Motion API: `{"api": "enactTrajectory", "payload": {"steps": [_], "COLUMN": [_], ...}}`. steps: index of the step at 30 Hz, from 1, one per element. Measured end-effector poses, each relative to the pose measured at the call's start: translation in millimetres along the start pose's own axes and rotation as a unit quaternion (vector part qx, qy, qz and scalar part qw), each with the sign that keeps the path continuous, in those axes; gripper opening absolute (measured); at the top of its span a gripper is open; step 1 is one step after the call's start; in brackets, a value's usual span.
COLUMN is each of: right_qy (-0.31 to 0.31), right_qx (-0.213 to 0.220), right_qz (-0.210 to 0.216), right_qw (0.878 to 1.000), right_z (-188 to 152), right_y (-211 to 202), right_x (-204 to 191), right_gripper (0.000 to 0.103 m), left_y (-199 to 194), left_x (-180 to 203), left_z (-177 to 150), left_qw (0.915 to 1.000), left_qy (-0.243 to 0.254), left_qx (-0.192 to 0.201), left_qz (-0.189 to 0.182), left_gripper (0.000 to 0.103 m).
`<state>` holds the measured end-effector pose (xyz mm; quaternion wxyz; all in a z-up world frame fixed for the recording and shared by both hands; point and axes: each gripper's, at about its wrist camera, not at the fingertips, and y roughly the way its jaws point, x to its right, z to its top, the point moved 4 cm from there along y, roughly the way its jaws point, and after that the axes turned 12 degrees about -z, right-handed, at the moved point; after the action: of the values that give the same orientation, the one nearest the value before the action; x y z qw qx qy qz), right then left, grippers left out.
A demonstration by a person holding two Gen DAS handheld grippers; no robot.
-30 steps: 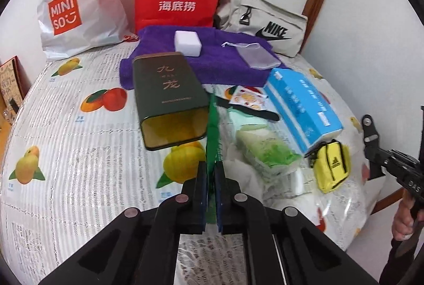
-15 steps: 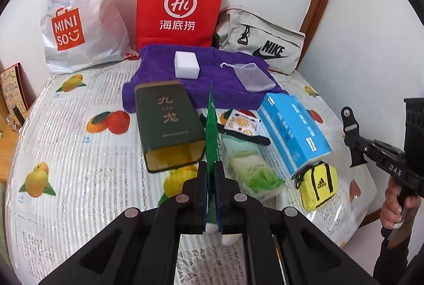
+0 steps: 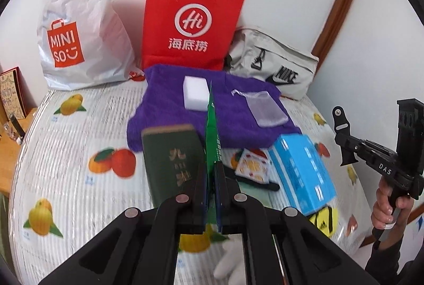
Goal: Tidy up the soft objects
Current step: 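Carry green wipes packet onto purple towel and open left tool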
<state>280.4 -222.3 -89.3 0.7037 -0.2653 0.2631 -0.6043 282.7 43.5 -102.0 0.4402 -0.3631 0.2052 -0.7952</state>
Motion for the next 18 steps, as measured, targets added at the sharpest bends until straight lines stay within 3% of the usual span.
{"api": "enactTrajectory", "payload": {"steps": [11, 18], "right_qy": [-0.013, -0.017], "right_qx": [-0.021, -0.046], "right_qz": [-0.018, -0.029], "right_qw": [1.0, 0.998], "right_z": [52.1, 68.3], "right_y": [63.1, 106.2], "right_x": [6.1, 14.9], "right_gripper": [0.003, 0.003], "left_y": [46.5, 76.8], "left_x": [-39.6, -56.5], "left_z": [54.4, 80.6], "left_qw": [0.9994, 0.9991], "left_qy": [-0.025, -0.031], "left_qx": [0.002, -0.007], "left_qz": [0.024, 0.026], "left_gripper": [0.005, 0.005]}}
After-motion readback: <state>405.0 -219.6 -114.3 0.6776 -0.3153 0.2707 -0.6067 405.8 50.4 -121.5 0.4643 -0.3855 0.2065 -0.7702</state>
